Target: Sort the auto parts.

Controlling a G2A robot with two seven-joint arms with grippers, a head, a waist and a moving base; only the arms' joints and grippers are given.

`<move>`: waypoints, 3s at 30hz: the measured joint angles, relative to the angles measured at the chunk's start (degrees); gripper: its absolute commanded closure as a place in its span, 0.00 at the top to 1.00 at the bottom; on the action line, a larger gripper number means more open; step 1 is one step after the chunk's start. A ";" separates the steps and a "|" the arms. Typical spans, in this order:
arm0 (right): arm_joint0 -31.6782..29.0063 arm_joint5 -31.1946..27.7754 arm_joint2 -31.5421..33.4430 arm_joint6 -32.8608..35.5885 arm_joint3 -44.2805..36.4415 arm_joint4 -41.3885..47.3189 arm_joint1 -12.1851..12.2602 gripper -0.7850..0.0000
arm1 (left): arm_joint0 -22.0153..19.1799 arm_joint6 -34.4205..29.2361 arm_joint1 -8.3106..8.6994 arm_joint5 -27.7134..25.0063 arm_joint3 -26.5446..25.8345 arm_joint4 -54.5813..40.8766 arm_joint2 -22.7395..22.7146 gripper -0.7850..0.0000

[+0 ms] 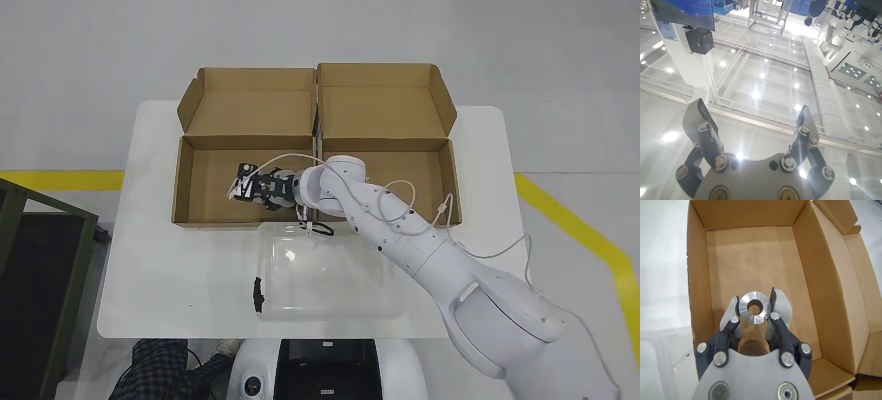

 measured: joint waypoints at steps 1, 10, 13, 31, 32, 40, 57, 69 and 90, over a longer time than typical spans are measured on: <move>-0.06 -0.05 0.10 0.07 -0.02 -0.13 -0.03 0.28 | 0.00 0.00 0.00 0.00 0.00 0.00 0.00 1.00; -0.81 -0.65 1.43 0.45 -0.22 -1.19 -0.05 0.37 | 0.00 0.00 0.00 0.00 0.00 0.00 0.00 1.00; -0.99 -0.73 1.89 0.56 -0.65 -1.72 0.00 0.38 | 0.00 0.00 0.00 0.00 0.00 0.00 0.00 1.00; -4.27 -1.72 11.77 -0.20 -13.47 -3.75 3.70 0.43 | 0.00 0.00 0.00 0.00 0.00 0.00 0.00 1.00; -4.87 -1.90 12.74 0.05 -14.93 -3.88 4.12 0.43 | 0.00 0.00 0.00 0.00 0.00 0.00 0.00 1.00; -13.73 -4.40 22.95 3.81 -31.48 -5.64 8.35 0.59 | 0.00 0.00 0.00 0.00 0.00 0.00 0.00 1.00; -33.66 -6.15 42.42 5.28 -53.25 -6.93 13.99 1.00 | 0.00 0.00 0.00 0.00 0.00 0.00 0.00 1.00; -50.44 -1.29 55.47 -6.75 -60.60 -6.70 16.29 1.00 | 0.00 0.00 0.00 0.00 0.00 0.00 0.00 1.00; -69.41 -0.28 69.81 -19.45 -68.31 -9.93 18.74 1.00 | 0.00 0.00 0.00 0.00 0.00 0.00 0.00 1.00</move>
